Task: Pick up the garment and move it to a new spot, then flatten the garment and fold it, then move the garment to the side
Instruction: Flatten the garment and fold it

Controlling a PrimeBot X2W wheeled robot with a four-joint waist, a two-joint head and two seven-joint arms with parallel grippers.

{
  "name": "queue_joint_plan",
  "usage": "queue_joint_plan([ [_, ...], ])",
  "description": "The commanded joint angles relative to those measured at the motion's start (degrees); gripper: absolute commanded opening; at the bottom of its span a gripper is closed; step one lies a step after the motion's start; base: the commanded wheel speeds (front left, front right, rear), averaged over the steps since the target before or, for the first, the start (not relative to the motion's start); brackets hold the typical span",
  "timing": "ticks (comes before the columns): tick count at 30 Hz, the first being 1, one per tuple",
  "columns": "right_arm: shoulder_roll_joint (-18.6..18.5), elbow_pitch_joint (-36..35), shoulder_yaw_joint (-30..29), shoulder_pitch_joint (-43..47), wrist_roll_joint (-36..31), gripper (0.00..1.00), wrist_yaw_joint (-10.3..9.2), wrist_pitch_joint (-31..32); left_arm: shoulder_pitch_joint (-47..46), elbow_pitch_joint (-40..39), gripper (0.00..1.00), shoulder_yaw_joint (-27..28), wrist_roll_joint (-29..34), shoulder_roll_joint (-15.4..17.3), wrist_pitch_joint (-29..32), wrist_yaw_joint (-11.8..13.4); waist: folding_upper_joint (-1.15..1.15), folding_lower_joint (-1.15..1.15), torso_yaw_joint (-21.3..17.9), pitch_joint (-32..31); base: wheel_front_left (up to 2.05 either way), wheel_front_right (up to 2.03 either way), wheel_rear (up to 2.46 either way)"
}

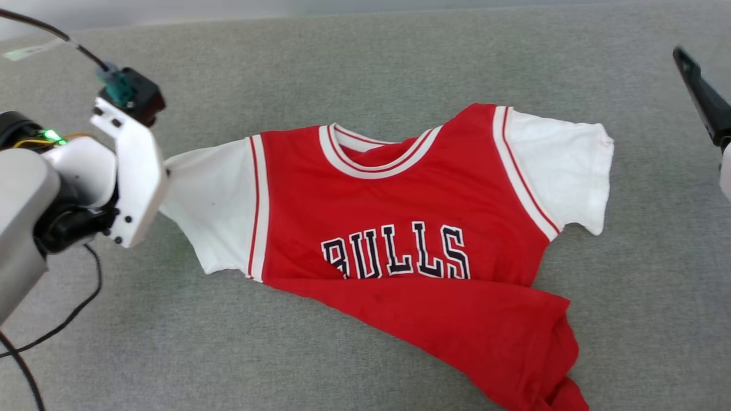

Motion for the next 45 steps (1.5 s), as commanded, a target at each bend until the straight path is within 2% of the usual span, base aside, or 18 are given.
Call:
queue_joint_plan([
  [1,-2.1,1.1,2.5,-2.1,3.7,1.0,-0.04,4.2,-0.2,-0.7,0.0,0.0,0.3,-0.7,-0.5,-0.1,0.0,0.0,0.8,0.6,0.0,0.0,0.0],
  [8,-10.8,5.5,15.6,-11.0,20.6,1.0,-0.03,27.6,-2.1,-2.9,0.0,0.0,1.6,-2.2,-1.7,-0.1,0.0,0.0,3.3,3.5,0.0,0.0,0.0],
  [12,-11.7,8.5,17.9,-15.3,27.5,1.0,-0.04,36.8,-3.2,-3.4,0.0,0.3,2.2,-2.7,-2.5,-0.2,0.0,0.0,4.8,5.7,0.0,0.0,0.0],
  [15,-11.3,11.3,18.8,-17.7,29.3,1.0,-0.03,41.1,-3.9,-3.7,0.0,0.6,2.4,-3.0,-3.1,-0.2,0.0,0.0,5.6,7.5,0.0,0.0,0.0],
  [18,-9.6,14.8,18.1,-19.9,29.9,1.0,-0.03,44.2,-4.8,-4.1,0.0,1.0,2.5,-3.0,-3.6,-0.2,0.0,0.0,6.3,9.3,0.0,0.0,0.0],
  [25,-6.4,19.5,18.3,-21.8,28.7,1.0,-0.03,47.0,-6.6,-5.2,0.0,1.9,2.8,-2.7,-4.3,-0.1,0.0,0.0,7.2,13.2,0.0,0.0,0.0],
  [33,-3.3,21.9,23.2,-14.5,29.4,1.0,-0.01,44.8,-5.8,-4.6,0.0,1.7,2.6,-2.9,-4.9,0.0,0.0,0.0,7.0,13.8,0.0,0.0,0.0],
  [34,-3.3,22.0,23.2,-14.4,29.5,0.34,0.06,43.8,-5.5,-4.3,0.0,1.6,2.6,-2.8,-5.0,0.0,0.0,0.0,6.9,13.5,0.0,0.0,0.0],
  [35,-3.4,22.1,23.0,-14.8,29.5,0.0,0.06,42.8,-5.2,-4.2,0.0,1.6,2.6,-2.8,-5.3,0.0,0.0,0.0,6.6,13.0,0.0,0.0,0.0],
  [39,-3.7,23.2,21.0,-17.4,28.9,0.0,-0.03,38.5,-4.6,-3.5,0.0,1.9,2.2,-2.6,-7.2,-0.1,0.0,0.0,5.6,10.1,0.0,0.0,0.0],
  [45,-4.6,20.0,21.5,-18.6,30.2,0.0,-0.03,33.7,-4.2,-3.8,0.0,2.2,1.9,-2.4,-9.6,-0.3,0.0,0.0,4.4,4.4,0.0,0.0,0.0],
])
